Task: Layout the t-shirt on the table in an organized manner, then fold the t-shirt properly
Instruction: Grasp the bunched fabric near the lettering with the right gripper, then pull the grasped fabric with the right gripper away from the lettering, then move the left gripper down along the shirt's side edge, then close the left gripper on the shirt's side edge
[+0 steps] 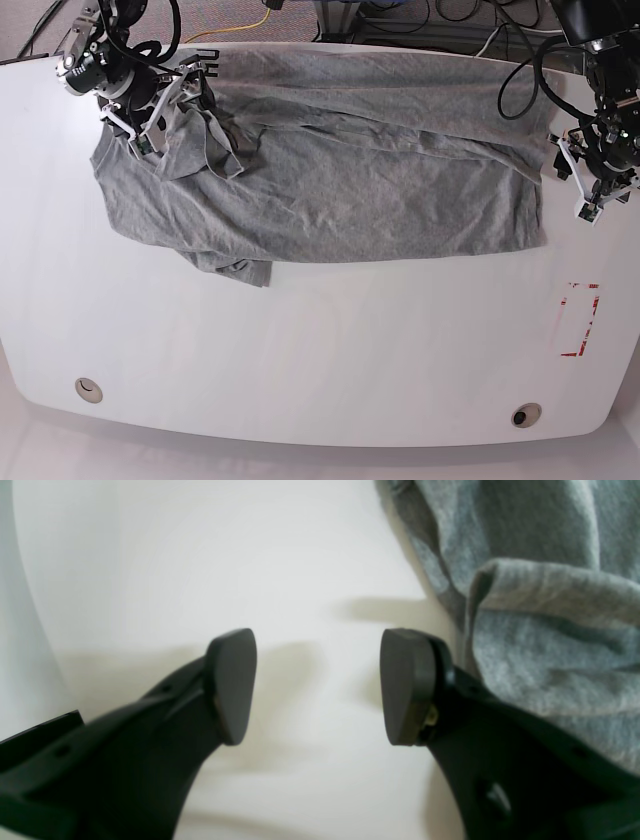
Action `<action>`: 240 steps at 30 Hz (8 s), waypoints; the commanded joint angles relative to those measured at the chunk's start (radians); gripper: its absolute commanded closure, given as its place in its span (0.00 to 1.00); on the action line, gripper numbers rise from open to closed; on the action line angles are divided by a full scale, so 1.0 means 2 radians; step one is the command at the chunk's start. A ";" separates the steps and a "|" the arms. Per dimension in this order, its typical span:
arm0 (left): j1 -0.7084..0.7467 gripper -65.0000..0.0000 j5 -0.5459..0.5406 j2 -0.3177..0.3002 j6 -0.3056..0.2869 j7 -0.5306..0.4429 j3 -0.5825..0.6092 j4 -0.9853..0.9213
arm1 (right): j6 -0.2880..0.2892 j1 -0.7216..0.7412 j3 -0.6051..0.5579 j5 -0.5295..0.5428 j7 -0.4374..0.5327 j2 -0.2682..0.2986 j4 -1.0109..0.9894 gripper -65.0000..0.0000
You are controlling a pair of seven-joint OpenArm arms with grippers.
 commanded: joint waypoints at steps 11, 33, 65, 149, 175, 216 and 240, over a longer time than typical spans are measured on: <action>-0.011 0.43 0.000 -0.009 0.001 -0.005 0.018 0.008 | 0.001 0.004 0.001 0.006 0.043 0.007 -0.037 0.19; -0.013 0.43 0.001 -0.009 0.001 -0.005 0.018 0.008 | 0.001 0.005 0.000 0.006 0.056 0.007 -0.058 0.59; -0.013 0.43 0.001 -0.009 0.001 -0.005 0.019 0.007 | 0.001 0.117 -0.002 0.010 -0.010 0.003 -0.017 1.00; -0.136 0.44 0.002 0.054 0.001 0.002 0.035 0.012 | 0.001 0.392 -0.040 0.007 0.163 0.179 -0.564 0.00; -0.142 0.43 0.001 0.053 0.001 0.000 0.033 -0.032 | 0.001 0.357 -0.041 0.007 0.161 0.153 -0.564 0.86; -0.234 0.43 0.001 0.047 0.001 -0.098 0.004 -0.284 | 0.001 0.355 -0.041 0.007 0.161 0.153 -0.545 0.85; -0.233 0.43 0.002 0.030 0.001 -0.121 0.006 -0.316 | 0.001 0.355 -0.041 0.007 0.161 0.152 -0.545 0.85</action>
